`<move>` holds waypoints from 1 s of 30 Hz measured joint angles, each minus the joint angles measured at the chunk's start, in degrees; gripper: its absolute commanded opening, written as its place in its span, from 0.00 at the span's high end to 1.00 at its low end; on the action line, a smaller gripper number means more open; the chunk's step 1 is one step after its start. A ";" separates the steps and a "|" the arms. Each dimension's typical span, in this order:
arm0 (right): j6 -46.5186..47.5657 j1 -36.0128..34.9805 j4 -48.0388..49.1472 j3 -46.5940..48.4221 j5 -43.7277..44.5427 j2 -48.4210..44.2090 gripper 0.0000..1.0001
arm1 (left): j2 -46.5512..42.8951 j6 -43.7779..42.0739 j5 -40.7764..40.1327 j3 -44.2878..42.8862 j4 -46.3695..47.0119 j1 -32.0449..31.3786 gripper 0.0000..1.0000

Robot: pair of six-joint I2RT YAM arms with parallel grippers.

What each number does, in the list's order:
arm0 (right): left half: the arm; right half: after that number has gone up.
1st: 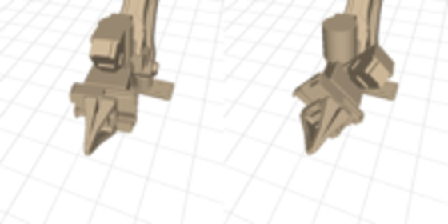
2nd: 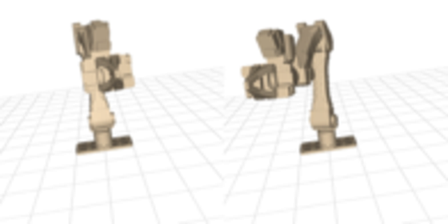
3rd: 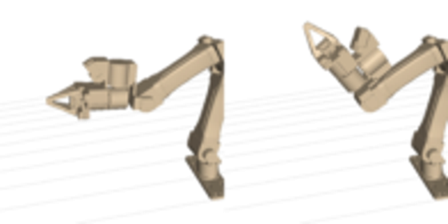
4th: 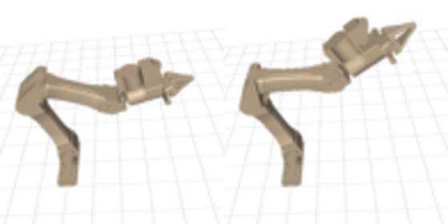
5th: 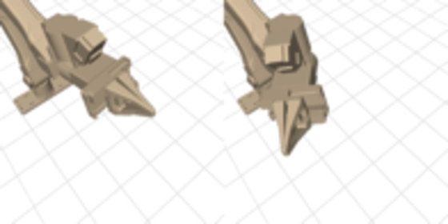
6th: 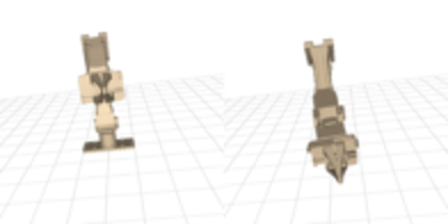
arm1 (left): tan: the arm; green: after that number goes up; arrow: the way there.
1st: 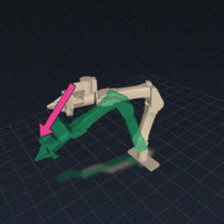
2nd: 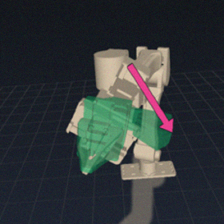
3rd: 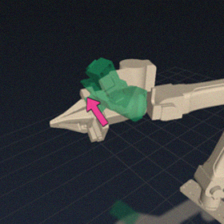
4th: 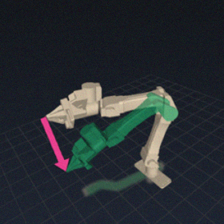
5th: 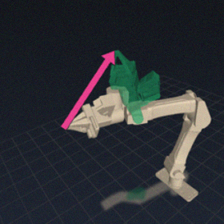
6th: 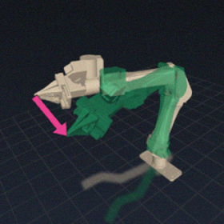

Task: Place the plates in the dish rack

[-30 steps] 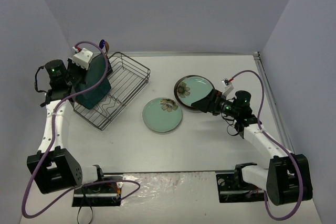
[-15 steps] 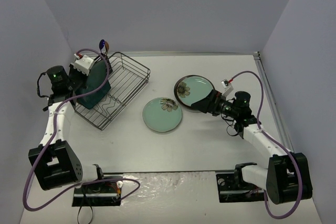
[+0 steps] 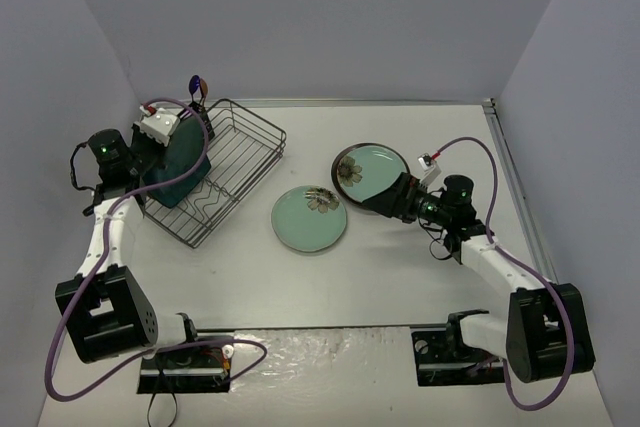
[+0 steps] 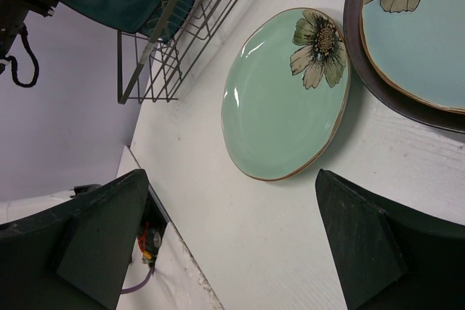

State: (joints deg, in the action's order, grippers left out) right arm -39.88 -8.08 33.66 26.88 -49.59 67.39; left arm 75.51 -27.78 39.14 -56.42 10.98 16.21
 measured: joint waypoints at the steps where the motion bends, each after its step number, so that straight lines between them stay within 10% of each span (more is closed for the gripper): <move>1: -0.15 -0.20 0.01 -0.08 -0.03 0.03 0.04 | -0.08 0.29 -0.15 0.00 0.02 0.00 1.00; 30: -0.59 -0.98 0.58 -0.11 -0.49 0.44 0.05 | -1.79 3.69 4.54 -1.35 1.34 0.02 1.00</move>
State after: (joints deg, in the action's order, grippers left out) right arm -40.47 -9.06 34.24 26.76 -50.09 67.83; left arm 73.71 -24.09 43.68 -57.77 12.32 16.23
